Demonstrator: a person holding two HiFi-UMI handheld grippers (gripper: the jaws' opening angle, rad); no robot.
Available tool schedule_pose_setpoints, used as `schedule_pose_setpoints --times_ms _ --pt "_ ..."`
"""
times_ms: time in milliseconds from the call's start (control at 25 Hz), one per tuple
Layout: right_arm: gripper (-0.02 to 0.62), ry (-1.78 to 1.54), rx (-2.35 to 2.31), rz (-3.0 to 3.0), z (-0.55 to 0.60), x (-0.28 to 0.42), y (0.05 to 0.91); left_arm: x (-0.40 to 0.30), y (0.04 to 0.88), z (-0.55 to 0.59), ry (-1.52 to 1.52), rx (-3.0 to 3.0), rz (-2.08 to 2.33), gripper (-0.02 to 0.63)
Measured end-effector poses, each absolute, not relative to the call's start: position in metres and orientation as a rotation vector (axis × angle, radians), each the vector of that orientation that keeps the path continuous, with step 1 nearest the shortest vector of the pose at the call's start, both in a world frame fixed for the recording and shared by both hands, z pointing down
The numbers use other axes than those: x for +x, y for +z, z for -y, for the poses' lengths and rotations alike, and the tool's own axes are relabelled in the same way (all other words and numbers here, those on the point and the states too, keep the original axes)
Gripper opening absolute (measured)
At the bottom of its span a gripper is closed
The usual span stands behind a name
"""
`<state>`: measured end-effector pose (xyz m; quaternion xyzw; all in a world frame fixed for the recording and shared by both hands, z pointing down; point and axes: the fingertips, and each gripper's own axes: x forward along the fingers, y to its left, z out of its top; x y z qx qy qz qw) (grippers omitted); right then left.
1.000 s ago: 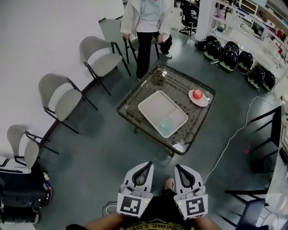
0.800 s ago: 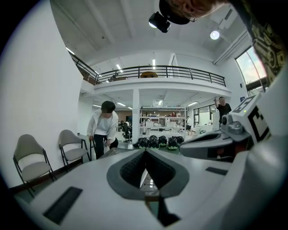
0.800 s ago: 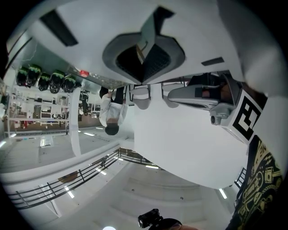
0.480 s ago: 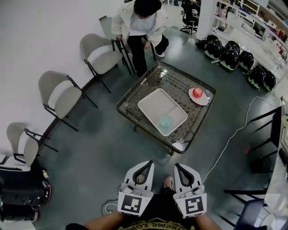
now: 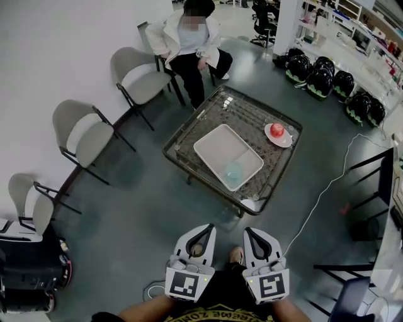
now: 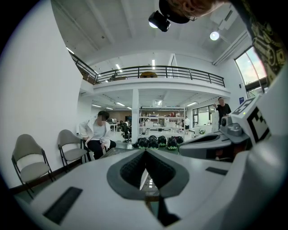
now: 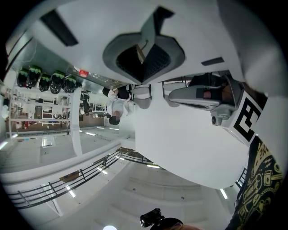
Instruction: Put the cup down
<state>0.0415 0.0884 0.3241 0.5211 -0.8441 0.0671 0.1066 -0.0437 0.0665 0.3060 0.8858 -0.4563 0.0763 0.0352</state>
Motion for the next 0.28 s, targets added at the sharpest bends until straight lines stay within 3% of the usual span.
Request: schedule_pose_setpoints --times_ms 280 --pt "0.003 0.199 1.538 2.480 -0.0815 0.0418 0.3249 -0.0440 0.3071 -0.0600 0.232 2.720 1.391 0.006"
